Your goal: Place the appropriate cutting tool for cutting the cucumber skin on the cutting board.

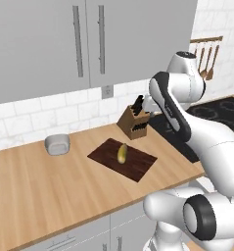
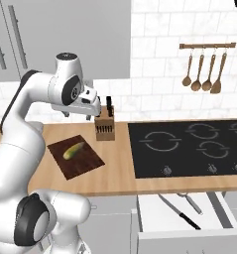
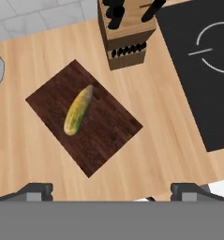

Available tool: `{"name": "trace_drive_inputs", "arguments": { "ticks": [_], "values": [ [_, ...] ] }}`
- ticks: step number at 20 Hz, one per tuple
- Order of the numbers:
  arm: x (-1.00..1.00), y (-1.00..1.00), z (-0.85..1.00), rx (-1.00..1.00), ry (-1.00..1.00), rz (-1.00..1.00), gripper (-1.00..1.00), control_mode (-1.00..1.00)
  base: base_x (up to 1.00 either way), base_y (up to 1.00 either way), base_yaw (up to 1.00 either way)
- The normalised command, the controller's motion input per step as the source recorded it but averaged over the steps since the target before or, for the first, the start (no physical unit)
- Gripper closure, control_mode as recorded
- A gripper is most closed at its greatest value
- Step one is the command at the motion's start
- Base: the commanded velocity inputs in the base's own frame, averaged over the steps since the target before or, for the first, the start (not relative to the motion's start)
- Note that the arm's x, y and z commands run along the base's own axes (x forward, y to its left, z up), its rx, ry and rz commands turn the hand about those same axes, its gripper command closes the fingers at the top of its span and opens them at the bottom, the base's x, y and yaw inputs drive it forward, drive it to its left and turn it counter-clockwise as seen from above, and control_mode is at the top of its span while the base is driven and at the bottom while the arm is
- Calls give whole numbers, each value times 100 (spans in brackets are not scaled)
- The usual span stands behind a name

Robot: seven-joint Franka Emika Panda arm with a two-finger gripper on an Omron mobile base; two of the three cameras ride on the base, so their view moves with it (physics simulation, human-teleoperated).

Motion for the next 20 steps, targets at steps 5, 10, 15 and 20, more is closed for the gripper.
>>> {"name": "trace_drive_inputs", "arguments": {
  "ticks": [5,10,15,20],
  "values": [
    [-80,-24,-9,4,-16,-4,-100,-100,0,0,0],
    [-49,-100,-14,27,6,-17,-100,-100,0,0,0],
    [-7,-100,-20,20,24,-13,-100,-100,0,0,0],
    [-9,-100,-86,11,22,-9,-100,-100,0,0,0]
  ]
}}
